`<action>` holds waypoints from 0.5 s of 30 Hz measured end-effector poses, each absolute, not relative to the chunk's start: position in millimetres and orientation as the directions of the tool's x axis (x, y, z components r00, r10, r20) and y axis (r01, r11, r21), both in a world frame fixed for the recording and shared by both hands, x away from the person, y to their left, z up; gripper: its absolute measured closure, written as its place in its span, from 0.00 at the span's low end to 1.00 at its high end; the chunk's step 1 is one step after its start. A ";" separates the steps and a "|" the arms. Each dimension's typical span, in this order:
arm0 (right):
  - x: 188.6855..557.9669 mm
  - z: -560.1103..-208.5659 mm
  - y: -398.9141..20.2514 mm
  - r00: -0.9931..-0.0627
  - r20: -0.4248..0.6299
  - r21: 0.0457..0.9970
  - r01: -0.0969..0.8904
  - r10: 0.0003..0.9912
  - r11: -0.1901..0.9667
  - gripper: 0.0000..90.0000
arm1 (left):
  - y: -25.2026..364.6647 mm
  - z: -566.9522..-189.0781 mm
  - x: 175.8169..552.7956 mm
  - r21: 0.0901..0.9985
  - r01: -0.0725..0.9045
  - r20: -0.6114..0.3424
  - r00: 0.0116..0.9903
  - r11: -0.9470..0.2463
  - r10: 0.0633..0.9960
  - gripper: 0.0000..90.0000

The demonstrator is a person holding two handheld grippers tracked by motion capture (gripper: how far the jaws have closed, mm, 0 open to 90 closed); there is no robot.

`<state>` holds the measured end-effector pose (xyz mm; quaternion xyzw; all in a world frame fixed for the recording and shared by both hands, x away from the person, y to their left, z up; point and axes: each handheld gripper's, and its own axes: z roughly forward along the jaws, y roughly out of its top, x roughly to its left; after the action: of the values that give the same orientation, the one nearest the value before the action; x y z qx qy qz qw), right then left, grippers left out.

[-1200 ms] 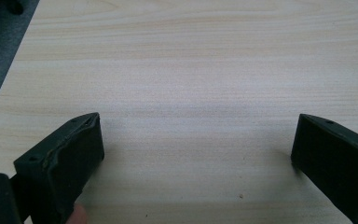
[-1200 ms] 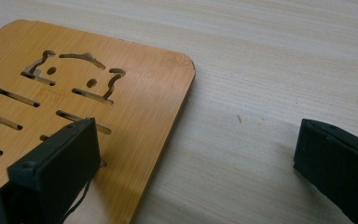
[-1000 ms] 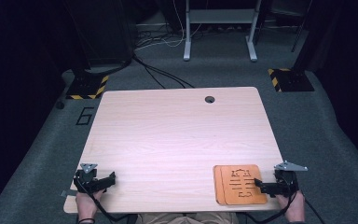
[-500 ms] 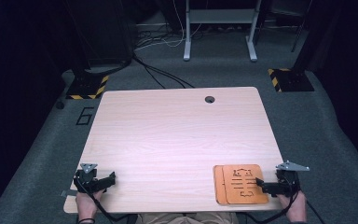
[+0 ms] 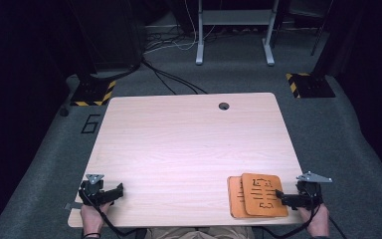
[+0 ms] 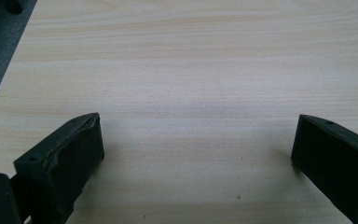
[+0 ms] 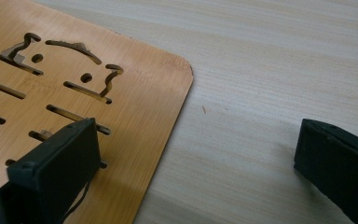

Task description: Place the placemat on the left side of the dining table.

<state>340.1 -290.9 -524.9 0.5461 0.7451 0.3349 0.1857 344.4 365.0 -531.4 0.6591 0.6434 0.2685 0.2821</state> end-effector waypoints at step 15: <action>339.5 -525.3 -291.3 -0.338 0.088 0.706 0.685 0.937 0.181 0.00 | 321.2 -514.8 343.2 0.717 0.693 -0.054 0.169 -0.080 0.984 0.00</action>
<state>339.5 -291.3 -525.3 0.5440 0.7453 0.3371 0.1870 343.2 321.2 -514.8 0.6973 0.6013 0.2319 0.3138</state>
